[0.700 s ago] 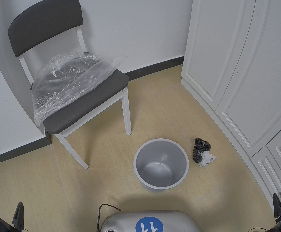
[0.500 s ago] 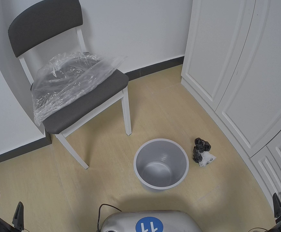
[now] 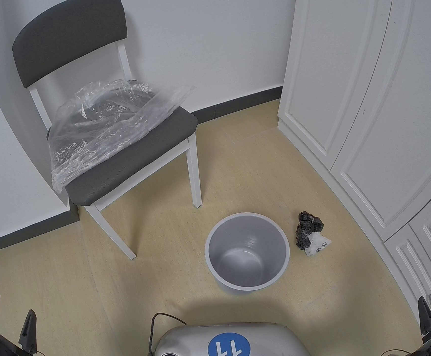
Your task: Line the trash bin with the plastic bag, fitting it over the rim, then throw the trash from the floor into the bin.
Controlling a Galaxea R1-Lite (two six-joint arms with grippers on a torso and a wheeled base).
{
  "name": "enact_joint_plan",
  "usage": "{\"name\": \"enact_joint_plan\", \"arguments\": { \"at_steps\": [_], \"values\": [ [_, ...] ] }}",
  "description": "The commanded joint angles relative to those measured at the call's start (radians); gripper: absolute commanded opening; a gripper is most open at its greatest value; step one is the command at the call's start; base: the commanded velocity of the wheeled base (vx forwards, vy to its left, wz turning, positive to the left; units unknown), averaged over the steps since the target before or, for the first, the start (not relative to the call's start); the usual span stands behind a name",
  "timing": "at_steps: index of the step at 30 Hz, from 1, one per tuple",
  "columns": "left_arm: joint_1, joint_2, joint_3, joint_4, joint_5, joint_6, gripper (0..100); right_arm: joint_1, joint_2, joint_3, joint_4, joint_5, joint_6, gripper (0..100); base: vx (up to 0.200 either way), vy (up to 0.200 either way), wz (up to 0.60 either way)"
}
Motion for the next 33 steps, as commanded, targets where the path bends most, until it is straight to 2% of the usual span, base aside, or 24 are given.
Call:
{"name": "enact_joint_plan", "arguments": {
  "at_steps": [1,18,22,26,33],
  "values": [
    [0.0,-0.016,0.018,0.001,0.0,-0.001,100,0.001,-0.016,0.018,0.0,0.0,0.0,100,0.0,0.0,0.0],
    [0.0,-0.016,0.016,-0.001,0.002,-0.024,100,0.001,-0.016,0.018,-0.002,-0.005,0.0,100,0.0,0.0,0.0],
    [0.0,-0.016,0.016,-0.001,0.0,-0.011,100,0.0,-0.016,0.016,0.0,-0.01,-0.002,100,0.0,0.0,0.0],
    [0.0,-0.016,0.018,0.001,-0.021,0.027,100,0.0,-0.016,0.016,0.001,0.015,-0.066,100,0.0,0.0,0.0],
    [0.002,-0.016,0.018,0.001,-0.04,0.044,100,0.0,-0.016,0.016,0.001,0.018,-0.066,100,0.0,0.0,0.0]
  ]
}}
